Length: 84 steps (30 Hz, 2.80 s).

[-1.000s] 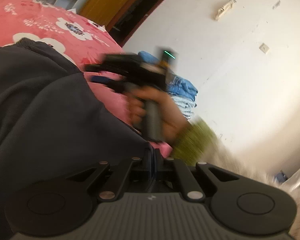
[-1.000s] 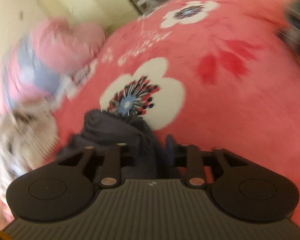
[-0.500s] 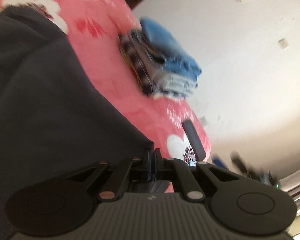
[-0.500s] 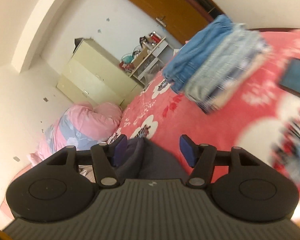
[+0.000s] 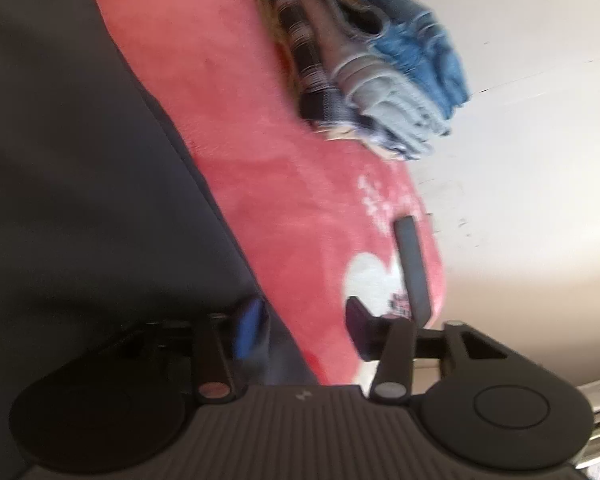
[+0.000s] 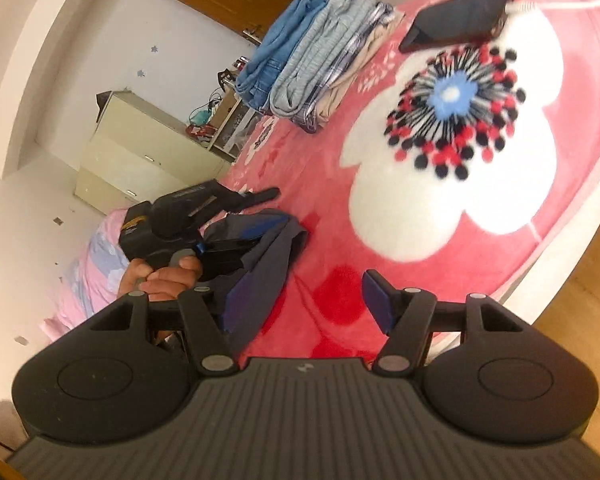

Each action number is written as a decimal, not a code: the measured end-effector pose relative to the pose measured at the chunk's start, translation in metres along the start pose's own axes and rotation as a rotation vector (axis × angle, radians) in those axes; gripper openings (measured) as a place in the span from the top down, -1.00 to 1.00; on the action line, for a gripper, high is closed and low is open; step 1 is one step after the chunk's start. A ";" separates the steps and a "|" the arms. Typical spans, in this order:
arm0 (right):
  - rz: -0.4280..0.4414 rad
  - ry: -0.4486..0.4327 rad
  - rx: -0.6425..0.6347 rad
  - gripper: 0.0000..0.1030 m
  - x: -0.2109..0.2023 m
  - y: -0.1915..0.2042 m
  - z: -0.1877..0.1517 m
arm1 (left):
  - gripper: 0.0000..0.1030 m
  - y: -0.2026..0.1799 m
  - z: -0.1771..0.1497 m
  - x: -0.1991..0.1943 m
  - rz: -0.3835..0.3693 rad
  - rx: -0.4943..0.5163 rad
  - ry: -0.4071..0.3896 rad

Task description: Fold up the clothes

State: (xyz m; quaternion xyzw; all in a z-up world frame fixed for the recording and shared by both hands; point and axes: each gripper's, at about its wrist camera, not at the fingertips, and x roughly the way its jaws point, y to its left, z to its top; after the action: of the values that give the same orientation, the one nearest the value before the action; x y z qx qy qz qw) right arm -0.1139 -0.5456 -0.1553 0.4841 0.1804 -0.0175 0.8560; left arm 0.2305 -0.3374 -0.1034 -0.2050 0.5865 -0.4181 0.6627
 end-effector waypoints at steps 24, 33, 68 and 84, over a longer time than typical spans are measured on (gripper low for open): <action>0.057 0.003 0.037 -0.24 0.015 0.032 -0.011 | -0.43 -0.003 -0.157 -0.266 0.362 0.499 -0.286; 0.044 0.028 0.037 -0.24 0.016 0.043 -0.016 | -0.43 0.014 -0.201 -0.229 0.393 0.532 -0.276; -0.058 0.226 -0.015 0.10 0.156 0.070 0.034 | 0.18 0.016 -0.219 -0.158 0.461 0.738 -0.253; -0.025 0.122 -0.033 0.97 0.111 0.054 0.062 | 0.25 0.012 -0.234 -0.145 0.543 0.834 -0.261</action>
State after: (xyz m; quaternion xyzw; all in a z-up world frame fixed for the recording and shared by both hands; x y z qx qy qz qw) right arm 0.0194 -0.5521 -0.1181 0.4679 0.2385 0.0044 0.8510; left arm 0.0177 -0.1640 -0.0776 0.1859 0.3143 -0.4000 0.8406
